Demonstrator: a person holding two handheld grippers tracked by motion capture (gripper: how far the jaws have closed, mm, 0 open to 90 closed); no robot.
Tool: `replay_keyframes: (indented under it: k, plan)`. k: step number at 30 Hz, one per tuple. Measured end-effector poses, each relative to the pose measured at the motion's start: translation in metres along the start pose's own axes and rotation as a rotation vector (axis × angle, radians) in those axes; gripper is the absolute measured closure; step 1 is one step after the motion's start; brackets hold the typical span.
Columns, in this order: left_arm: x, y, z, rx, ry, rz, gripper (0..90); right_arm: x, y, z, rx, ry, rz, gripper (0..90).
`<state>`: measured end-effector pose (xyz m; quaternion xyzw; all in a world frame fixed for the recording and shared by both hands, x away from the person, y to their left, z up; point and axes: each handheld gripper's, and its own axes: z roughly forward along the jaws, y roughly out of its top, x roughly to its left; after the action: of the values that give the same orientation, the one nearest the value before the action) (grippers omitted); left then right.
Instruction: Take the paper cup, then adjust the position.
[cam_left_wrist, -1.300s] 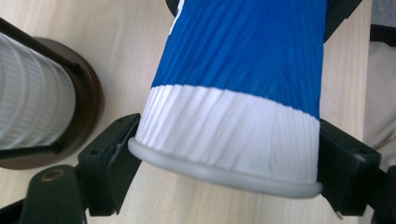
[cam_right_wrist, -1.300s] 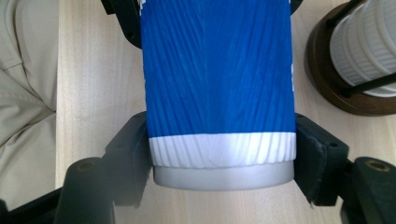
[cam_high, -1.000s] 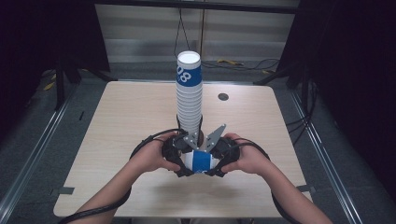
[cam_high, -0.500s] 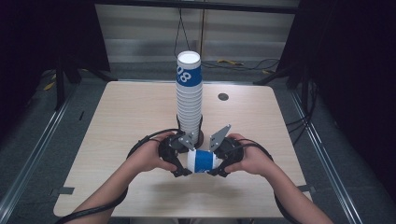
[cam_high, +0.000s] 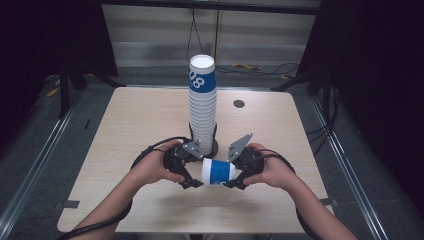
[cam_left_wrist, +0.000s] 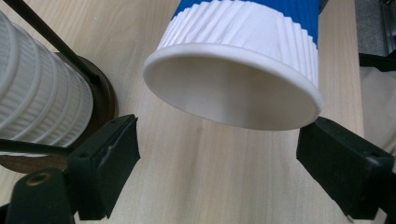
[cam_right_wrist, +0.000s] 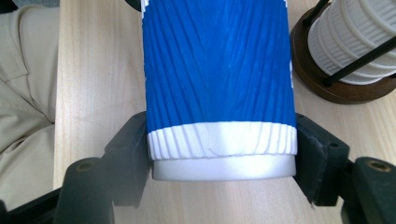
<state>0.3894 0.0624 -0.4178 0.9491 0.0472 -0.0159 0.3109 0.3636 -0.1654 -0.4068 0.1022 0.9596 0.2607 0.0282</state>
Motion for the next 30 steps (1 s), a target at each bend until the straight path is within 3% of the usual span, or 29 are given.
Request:
replay_keyframes:
  k: [3, 12, 30]
  plan:
    - [0.001, -0.001, 0.0, 0.004, 0.006, 0.0, 13.2, 0.0, -0.002, -0.001, 0.021, -0.016, 0.001, 29.6]
    - [0.003, -0.006, -0.001, 0.008, 0.004, -0.011, 13.3, -0.002, -0.009, -0.005, 0.01, -0.023, 0.007, 29.5]
    - [0.005, -0.013, -0.008, -0.076, -0.011, -0.059, 14.5, -0.001, -0.01, -0.007, -0.016, -0.017, 0.012, 29.5]
